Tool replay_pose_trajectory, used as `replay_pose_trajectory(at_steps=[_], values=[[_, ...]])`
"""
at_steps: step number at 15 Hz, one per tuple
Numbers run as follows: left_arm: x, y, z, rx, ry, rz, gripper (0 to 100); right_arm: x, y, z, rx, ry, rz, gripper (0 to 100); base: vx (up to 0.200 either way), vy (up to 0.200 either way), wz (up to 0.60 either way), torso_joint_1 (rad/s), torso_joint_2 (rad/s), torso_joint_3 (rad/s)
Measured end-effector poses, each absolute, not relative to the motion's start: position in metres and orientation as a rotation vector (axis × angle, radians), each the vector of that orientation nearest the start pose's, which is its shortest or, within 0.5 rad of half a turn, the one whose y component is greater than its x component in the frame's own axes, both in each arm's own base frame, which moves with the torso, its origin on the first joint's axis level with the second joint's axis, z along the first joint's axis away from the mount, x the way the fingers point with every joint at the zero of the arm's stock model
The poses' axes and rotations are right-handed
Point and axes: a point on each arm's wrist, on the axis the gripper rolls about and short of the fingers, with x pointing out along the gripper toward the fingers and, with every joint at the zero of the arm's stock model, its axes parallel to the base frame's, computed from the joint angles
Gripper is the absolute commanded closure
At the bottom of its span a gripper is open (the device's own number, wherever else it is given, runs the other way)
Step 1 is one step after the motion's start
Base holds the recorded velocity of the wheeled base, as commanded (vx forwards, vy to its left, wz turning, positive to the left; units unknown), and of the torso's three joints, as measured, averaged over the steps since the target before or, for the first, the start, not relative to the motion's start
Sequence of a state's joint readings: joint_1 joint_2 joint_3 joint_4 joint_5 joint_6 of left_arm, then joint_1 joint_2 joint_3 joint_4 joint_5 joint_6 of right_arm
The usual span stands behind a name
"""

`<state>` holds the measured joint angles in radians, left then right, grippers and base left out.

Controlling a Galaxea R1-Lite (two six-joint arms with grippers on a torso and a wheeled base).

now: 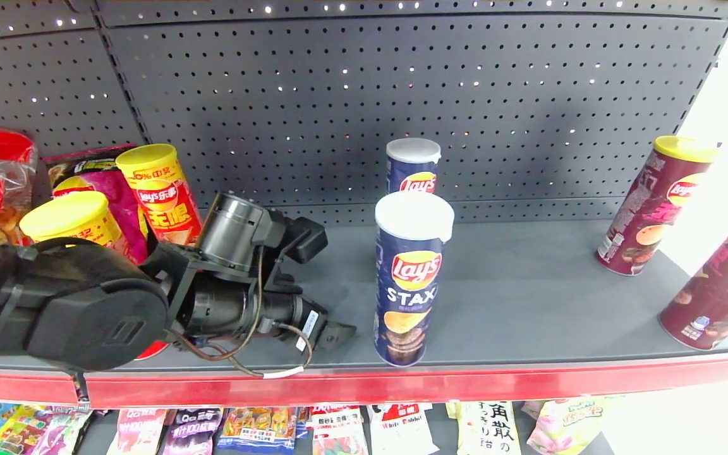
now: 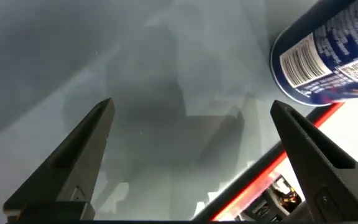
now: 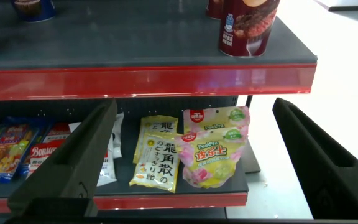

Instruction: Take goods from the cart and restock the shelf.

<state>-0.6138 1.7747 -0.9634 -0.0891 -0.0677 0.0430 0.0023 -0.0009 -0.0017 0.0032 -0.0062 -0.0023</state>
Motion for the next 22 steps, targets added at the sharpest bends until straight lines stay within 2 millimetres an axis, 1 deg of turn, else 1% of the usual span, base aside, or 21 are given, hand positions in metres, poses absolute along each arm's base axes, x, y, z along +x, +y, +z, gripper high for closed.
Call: replay_pose_trajectory(at_steps=[5, 10, 15, 22], values=[[0.263, -0.189, 0.149, 0.240, 0.696, -0.671, 0, -0.023, 0.000, 0.076, -0.002, 0.001, -0.003, 0, 0.000, 0.000, 0.00, 0.000, 0.00, 0.000], [0.264, -0.192, 0.144, 0.249, 0.707, -0.677, 0, -0.023, 0.000, 0.076, -0.003, 0.001, -0.004, 0, 0.000, 0.000, 0.00, 0.000, 0.00, 0.000], [0.267, -0.201, 0.141, 0.256, 0.709, -0.693, 0, -0.023, 0.000, 0.076, -0.002, 0.001, -0.003, 0, 0.000, 0.000, 0.00, 0.000, 0.00, 0.000], [0.269, -0.204, 0.139, 0.258, 0.711, -0.697, 0, -0.023, 0.000, 0.076, -0.003, 0.001, -0.003, 0, 0.000, 0.000, 0.00, 0.000, 0.00, 0.000]])
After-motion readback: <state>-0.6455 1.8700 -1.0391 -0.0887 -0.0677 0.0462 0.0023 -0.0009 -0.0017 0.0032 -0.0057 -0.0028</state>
